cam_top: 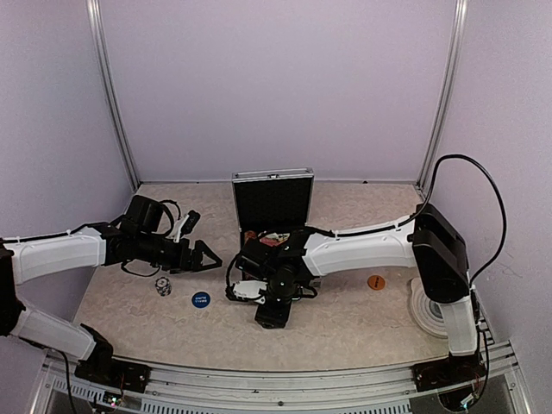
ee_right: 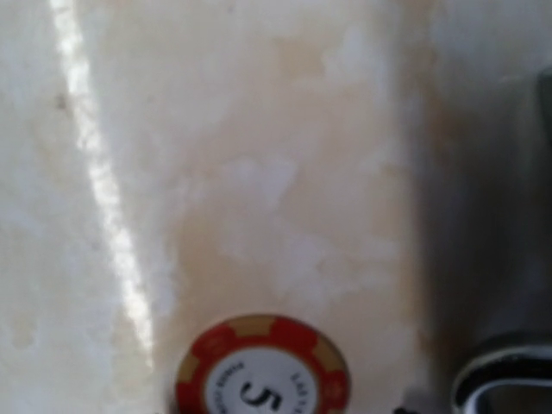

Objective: Pack up texas hold em set

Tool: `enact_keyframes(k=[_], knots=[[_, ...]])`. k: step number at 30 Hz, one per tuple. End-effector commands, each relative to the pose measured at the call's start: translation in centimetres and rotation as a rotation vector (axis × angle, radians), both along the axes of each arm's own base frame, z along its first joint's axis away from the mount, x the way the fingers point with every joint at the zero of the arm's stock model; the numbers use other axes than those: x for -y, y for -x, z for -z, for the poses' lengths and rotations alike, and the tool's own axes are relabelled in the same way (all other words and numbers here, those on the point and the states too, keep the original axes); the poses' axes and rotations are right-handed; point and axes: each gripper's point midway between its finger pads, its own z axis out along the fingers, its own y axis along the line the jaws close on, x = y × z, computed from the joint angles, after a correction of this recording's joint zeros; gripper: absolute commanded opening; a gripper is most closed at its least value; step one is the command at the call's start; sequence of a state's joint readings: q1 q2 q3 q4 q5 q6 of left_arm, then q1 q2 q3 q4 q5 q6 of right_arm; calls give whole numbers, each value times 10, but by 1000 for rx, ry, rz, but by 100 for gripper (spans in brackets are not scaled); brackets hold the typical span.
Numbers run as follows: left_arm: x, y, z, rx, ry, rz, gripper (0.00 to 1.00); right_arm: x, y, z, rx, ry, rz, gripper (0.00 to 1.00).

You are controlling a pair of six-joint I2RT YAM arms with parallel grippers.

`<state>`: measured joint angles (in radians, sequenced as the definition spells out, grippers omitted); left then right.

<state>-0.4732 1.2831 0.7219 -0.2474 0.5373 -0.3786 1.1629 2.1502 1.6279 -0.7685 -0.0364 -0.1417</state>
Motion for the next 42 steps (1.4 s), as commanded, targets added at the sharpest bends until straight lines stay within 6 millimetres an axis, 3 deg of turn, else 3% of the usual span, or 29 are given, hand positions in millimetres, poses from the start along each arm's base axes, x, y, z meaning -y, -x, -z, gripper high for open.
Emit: enact_keyframes(k=[1,12,24,30,42], knots=[[4,1,1,10,10,17,95,1,5,11,-16,45,-20,60],[4,1,3,7,8,16,95,-7,4,24,-36,67,-43,63],[4,1,4,6,6,16,95,-2,13,35,-88,120,-68,39],[4,1,3,9,6,15,95,-7,7,23,-49,93,-58,38],[4,2,3,10,7,15,95,-21,-6,-18,40,-18,-38,40]])
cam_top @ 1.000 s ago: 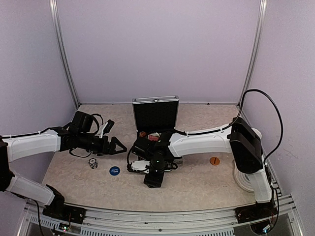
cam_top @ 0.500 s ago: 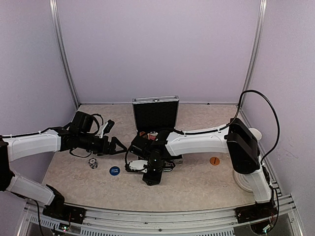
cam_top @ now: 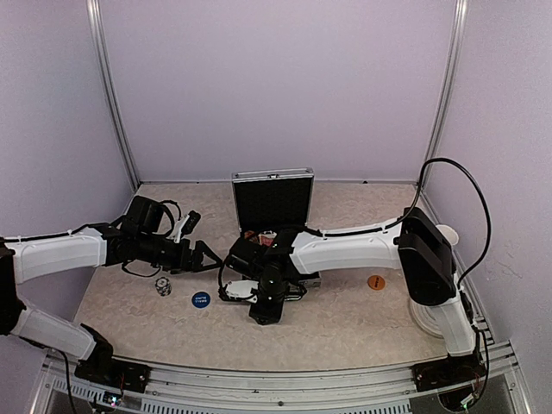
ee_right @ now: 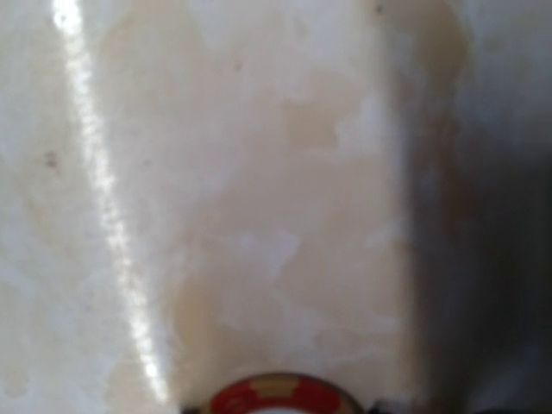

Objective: Pack up texas hold em set

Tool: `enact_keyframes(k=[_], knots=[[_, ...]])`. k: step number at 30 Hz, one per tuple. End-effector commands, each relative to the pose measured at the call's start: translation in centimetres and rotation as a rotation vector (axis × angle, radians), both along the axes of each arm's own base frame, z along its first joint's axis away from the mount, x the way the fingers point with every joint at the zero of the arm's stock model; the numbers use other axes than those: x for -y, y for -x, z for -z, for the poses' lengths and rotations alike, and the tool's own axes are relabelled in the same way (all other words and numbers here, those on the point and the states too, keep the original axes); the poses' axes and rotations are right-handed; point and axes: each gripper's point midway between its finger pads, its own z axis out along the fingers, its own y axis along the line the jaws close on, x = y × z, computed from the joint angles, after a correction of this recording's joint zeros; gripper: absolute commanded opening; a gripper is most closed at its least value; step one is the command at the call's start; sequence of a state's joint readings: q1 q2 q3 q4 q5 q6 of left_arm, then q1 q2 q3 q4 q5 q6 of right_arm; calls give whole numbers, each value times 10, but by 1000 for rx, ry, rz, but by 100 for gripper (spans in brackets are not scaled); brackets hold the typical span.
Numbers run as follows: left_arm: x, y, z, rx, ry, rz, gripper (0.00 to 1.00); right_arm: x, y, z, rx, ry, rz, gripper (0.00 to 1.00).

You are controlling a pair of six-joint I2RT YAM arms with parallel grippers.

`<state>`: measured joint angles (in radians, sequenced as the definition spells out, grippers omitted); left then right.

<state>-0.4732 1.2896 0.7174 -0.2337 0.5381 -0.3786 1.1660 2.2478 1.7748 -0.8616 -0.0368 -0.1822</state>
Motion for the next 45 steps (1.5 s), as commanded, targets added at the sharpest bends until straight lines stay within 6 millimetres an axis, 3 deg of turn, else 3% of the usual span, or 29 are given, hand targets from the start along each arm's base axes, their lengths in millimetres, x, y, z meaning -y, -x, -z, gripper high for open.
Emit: enact_keyframes(k=[1,25,35,45], knots=[[3,3,1,7,5,13,95,-8,-3,-27,50,-68,5,40],[14,10,6,-40,39,41,95,4,-21,-92,195,-176,42,41],[36,15,11,-73,92,81,94,9,-21,-116,222,-235,50,41],[58,20,8,-84,162,135,93,9,-22,-123,236,-256,55,41]])
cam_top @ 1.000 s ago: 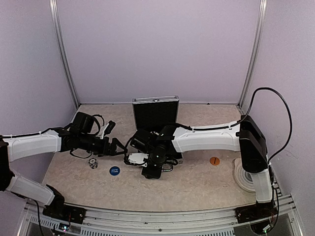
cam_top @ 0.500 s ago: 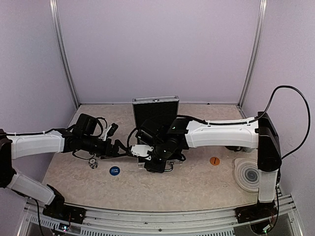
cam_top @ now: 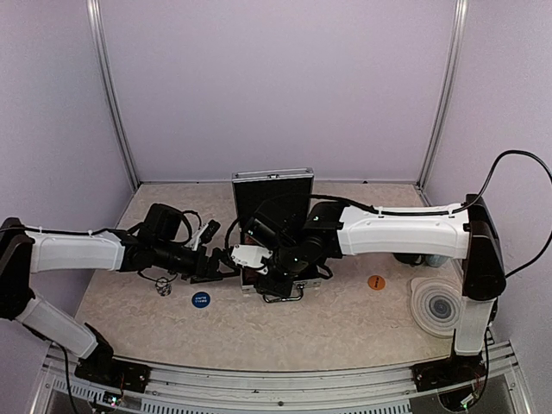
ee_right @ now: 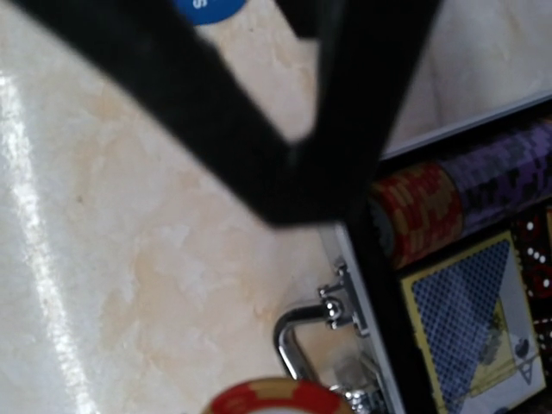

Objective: Pack up texas hold em set

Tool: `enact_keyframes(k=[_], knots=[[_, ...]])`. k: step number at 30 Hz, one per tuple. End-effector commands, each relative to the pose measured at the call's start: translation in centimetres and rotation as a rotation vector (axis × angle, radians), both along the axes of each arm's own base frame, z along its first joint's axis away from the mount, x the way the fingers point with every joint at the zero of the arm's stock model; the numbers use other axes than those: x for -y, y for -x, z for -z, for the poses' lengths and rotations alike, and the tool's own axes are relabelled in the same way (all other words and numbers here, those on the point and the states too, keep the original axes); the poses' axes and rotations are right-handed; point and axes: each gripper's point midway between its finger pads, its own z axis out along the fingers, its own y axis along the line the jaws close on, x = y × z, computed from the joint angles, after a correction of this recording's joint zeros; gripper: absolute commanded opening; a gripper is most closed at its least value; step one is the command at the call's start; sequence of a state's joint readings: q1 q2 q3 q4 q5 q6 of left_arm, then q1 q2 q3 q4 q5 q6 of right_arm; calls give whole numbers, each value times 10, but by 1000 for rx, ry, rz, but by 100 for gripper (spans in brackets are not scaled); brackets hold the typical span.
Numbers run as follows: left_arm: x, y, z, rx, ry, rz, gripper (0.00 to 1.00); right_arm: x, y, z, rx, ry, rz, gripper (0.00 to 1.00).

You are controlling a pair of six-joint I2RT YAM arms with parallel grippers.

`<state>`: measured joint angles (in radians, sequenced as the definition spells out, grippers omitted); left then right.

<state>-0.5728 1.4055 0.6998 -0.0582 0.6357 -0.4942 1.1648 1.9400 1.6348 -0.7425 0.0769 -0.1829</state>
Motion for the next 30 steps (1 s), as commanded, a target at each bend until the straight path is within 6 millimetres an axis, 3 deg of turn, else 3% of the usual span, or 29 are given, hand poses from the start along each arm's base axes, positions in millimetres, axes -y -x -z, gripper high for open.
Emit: enact_keyframes(k=[1,30], knots=[[14,3,-5,3,65,36,92,2,-3,-16,25,-38,11,41],[55,17,-8,-22,150,147,88,-3,-5,-16,29,-49,8,41]])
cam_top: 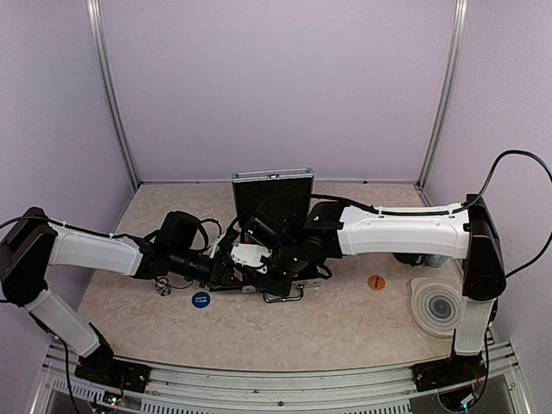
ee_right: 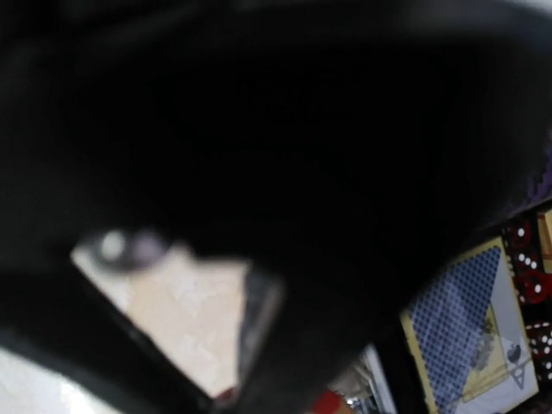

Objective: Pack up texas hold em set

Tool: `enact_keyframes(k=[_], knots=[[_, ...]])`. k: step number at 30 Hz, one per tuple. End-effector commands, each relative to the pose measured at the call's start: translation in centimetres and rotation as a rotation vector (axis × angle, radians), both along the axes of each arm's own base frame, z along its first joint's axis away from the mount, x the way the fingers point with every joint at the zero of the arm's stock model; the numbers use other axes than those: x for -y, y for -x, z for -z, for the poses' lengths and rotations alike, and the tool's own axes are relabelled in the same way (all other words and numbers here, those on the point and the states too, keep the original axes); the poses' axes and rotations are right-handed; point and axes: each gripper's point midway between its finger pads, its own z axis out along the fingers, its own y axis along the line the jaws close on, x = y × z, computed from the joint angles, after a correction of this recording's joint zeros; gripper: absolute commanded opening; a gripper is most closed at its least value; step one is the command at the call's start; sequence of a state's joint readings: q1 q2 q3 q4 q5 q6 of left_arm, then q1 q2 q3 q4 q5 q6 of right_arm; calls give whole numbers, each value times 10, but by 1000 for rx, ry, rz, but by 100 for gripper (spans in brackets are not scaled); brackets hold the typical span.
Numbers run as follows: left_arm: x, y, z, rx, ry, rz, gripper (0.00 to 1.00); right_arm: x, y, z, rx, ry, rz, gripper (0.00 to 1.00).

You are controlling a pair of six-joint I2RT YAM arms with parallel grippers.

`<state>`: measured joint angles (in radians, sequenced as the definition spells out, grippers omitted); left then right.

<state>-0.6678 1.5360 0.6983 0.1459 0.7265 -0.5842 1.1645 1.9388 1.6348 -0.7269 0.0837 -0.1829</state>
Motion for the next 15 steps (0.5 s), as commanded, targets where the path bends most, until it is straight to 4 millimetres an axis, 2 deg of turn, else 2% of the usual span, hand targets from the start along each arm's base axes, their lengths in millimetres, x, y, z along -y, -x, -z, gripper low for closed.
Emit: enact_keyframes(k=[1,15], knots=[[13,-1,-16,28,54,32,87,-1,-3,-13,17,-36,5,41],[18,3,-15,26,61,50,85,-8,-3,-14,11,-43,0,41]])
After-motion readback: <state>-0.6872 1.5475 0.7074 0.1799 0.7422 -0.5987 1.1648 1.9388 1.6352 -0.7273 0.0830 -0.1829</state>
